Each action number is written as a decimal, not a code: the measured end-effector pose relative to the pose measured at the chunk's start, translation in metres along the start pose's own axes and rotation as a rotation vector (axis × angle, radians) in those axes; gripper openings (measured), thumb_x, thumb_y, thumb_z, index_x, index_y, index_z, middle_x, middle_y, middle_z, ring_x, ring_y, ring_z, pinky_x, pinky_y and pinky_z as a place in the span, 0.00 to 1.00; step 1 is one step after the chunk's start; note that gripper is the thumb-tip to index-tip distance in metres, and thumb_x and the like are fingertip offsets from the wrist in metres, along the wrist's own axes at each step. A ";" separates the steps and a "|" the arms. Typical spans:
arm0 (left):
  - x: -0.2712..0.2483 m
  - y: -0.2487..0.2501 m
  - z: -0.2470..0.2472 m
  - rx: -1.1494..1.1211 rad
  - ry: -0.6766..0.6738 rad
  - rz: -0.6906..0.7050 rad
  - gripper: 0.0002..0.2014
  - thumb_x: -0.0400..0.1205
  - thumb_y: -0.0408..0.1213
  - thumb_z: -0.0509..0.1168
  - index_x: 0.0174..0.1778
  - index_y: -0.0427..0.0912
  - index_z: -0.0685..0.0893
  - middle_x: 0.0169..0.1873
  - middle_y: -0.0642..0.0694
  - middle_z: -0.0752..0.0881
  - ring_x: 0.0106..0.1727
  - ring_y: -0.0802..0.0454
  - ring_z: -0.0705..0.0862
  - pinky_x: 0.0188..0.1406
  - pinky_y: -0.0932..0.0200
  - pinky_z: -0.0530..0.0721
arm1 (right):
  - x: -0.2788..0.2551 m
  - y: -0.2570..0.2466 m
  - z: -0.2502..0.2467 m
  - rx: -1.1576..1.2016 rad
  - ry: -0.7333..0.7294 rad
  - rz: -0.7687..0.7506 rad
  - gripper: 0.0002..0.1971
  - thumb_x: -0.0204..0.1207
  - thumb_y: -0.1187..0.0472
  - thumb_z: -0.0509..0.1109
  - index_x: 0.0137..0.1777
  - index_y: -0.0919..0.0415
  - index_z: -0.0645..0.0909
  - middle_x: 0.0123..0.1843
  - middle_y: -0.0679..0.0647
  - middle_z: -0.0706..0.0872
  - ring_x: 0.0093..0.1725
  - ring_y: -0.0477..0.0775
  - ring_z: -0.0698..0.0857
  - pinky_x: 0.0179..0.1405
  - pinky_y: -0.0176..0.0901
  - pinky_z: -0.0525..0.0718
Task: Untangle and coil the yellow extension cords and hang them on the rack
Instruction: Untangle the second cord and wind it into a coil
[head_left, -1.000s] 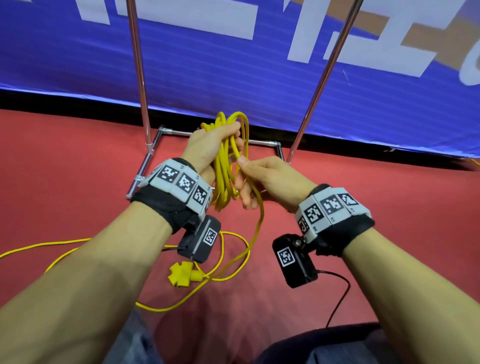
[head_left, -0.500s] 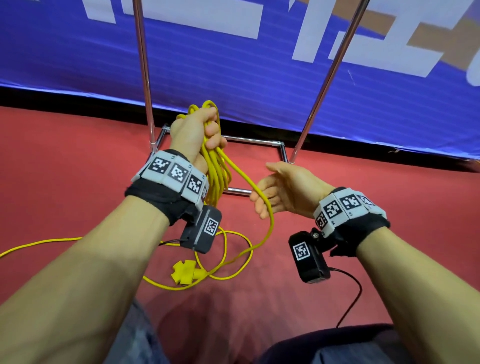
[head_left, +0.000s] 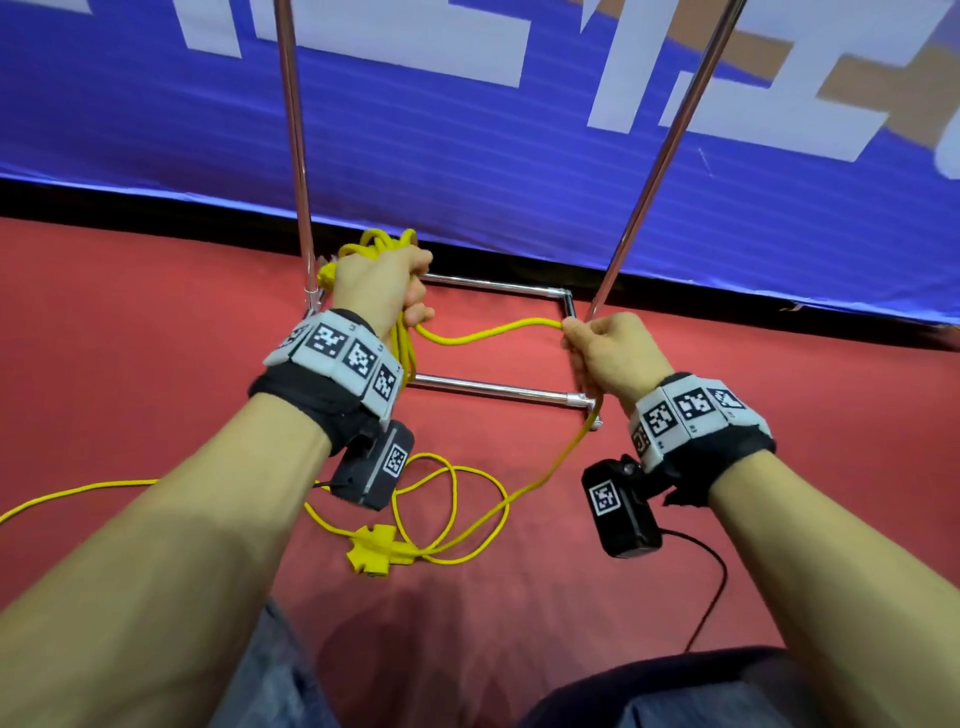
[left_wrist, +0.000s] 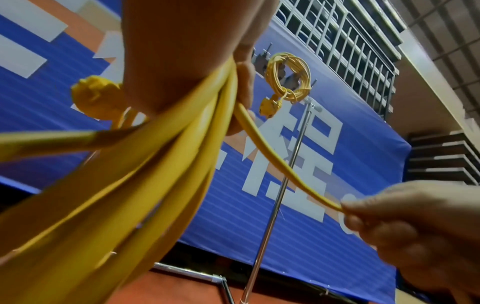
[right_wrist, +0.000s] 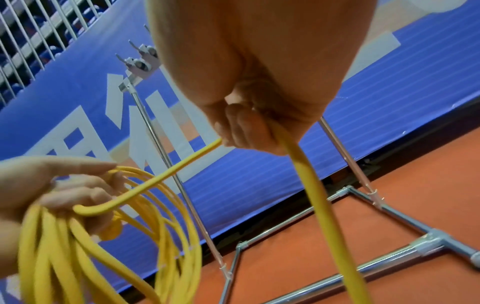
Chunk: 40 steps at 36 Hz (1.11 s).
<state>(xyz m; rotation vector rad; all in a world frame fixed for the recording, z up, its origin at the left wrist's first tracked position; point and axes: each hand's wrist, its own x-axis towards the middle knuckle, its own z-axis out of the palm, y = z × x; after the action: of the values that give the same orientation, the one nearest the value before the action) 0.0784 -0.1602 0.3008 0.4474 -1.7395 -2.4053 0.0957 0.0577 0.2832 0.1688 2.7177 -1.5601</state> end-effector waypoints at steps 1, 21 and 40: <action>-0.001 -0.002 0.002 0.027 -0.024 -0.014 0.11 0.79 0.29 0.66 0.30 0.39 0.76 0.19 0.46 0.70 0.13 0.55 0.63 0.15 0.65 0.69 | 0.001 -0.002 0.001 0.031 0.027 0.006 0.18 0.83 0.57 0.63 0.31 0.62 0.79 0.22 0.54 0.75 0.18 0.51 0.74 0.20 0.39 0.74; -0.043 -0.033 0.043 0.124 -0.416 -0.285 0.20 0.78 0.49 0.72 0.30 0.35 0.81 0.21 0.41 0.80 0.13 0.51 0.73 0.18 0.62 0.73 | -0.029 -0.035 0.012 0.430 -0.239 -0.030 0.08 0.84 0.67 0.63 0.42 0.65 0.72 0.24 0.57 0.81 0.24 0.57 0.82 0.29 0.49 0.85; -0.023 -0.013 0.029 0.039 -0.119 -0.083 0.14 0.79 0.39 0.72 0.36 0.33 0.79 0.39 0.34 0.90 0.08 0.55 0.69 0.24 0.59 0.75 | -0.036 -0.024 0.007 0.154 -0.384 -0.170 0.11 0.85 0.62 0.62 0.43 0.65 0.81 0.29 0.59 0.83 0.22 0.52 0.75 0.26 0.41 0.77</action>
<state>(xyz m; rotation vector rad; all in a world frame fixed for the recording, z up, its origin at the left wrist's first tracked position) 0.0915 -0.1237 0.3007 0.3963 -1.8542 -2.5074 0.1292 0.0361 0.3024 -0.3363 2.3682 -1.6395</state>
